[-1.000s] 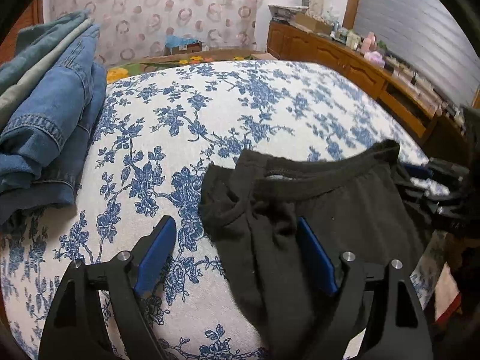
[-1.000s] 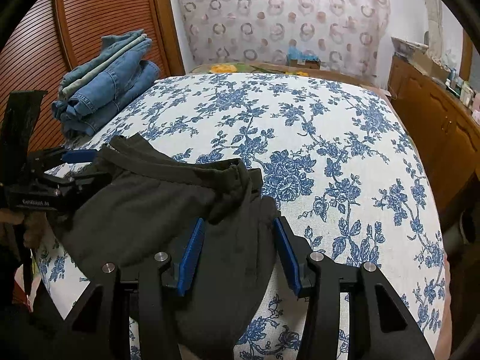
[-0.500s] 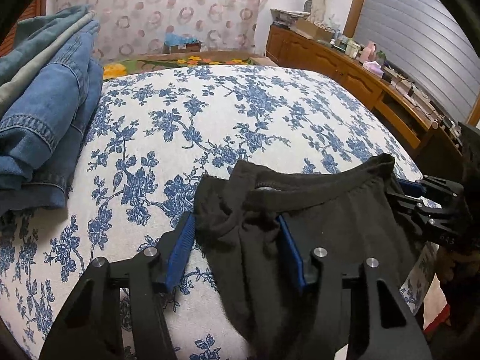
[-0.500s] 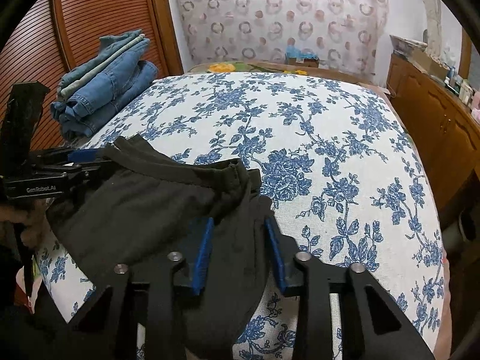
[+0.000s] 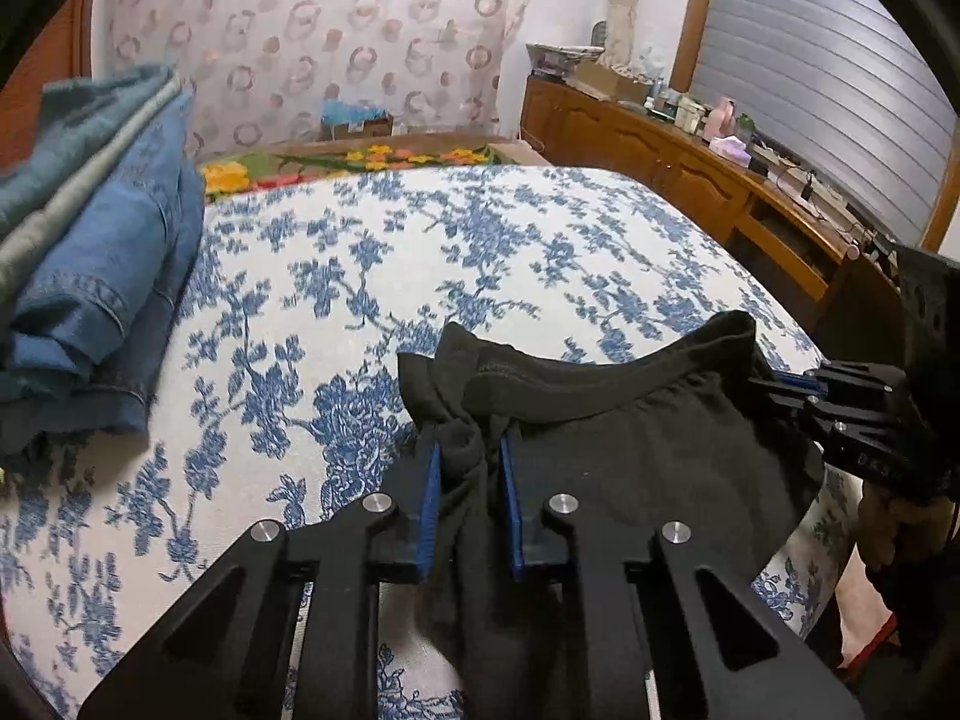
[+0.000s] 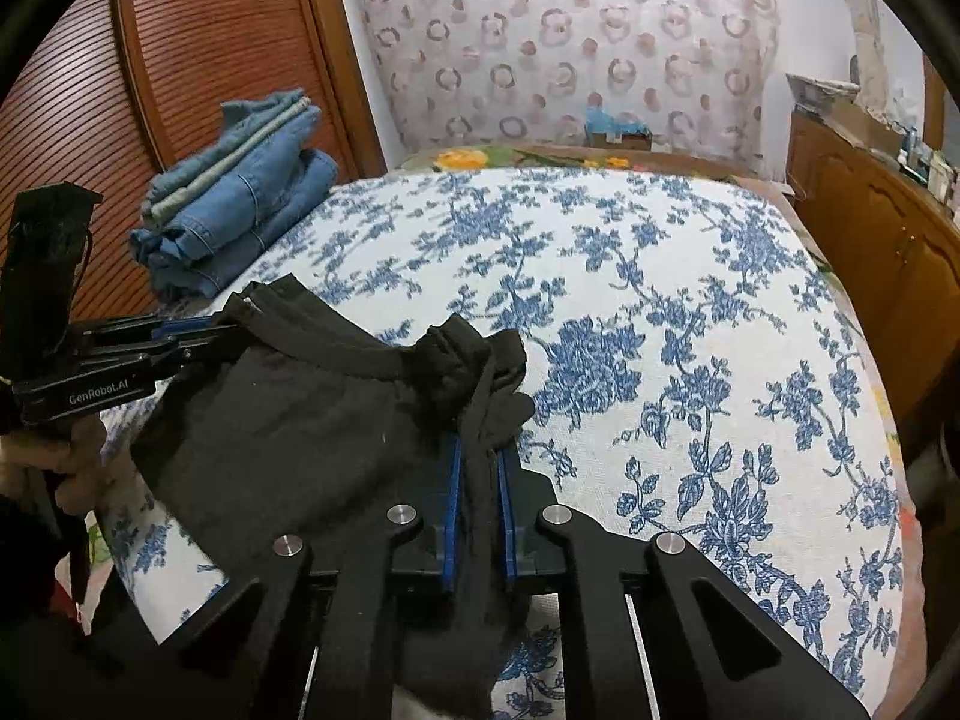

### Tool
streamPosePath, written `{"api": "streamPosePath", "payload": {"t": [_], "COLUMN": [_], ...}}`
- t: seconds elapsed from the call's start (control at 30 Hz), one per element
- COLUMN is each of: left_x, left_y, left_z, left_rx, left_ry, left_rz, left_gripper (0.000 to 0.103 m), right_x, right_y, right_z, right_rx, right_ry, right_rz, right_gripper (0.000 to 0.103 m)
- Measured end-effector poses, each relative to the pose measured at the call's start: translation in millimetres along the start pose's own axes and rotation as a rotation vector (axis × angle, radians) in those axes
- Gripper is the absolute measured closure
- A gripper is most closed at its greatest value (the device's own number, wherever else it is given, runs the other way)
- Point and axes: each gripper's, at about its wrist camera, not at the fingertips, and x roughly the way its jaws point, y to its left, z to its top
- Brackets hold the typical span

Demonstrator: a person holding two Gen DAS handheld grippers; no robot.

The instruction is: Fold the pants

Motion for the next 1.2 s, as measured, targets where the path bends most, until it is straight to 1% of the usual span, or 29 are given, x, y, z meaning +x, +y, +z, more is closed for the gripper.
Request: {"api": "streamPosePath", "payload": {"t": [0.4, 0.67, 0.93, 1.07, 1.2], "left_x": [-39, -65, -82, -88, -93], "left_y": [-15, -13, 6, 22, 38], "left_z": [16, 31, 41, 46, 58], "left_rx": [0.032, 0.046, 0.034, 0.013, -0.001], "left_ry": [-0.104, -0.171, -0.226, -0.247, -0.259], "left_rz": [0.001, 0.02, 0.045, 0.055, 0.068], "left_gripper": [0.086, 0.086, 0.086, 0.086, 0.086], "right_x": [-40, -61, -55, -41, -28], "right_y": [12, 15, 26, 29, 32], "right_z": [10, 30, 59, 75, 97], "right_rx": [-0.04, -0.067, -0.104, -0.124, -0.145], "right_ry": [-0.118, -0.169, -0.204, -0.216, -0.22], "right_rz": [-0.003, -0.01, 0.03, 0.043, 0.048], "right_gripper": [0.093, 0.093, 0.093, 0.093, 0.093]}}
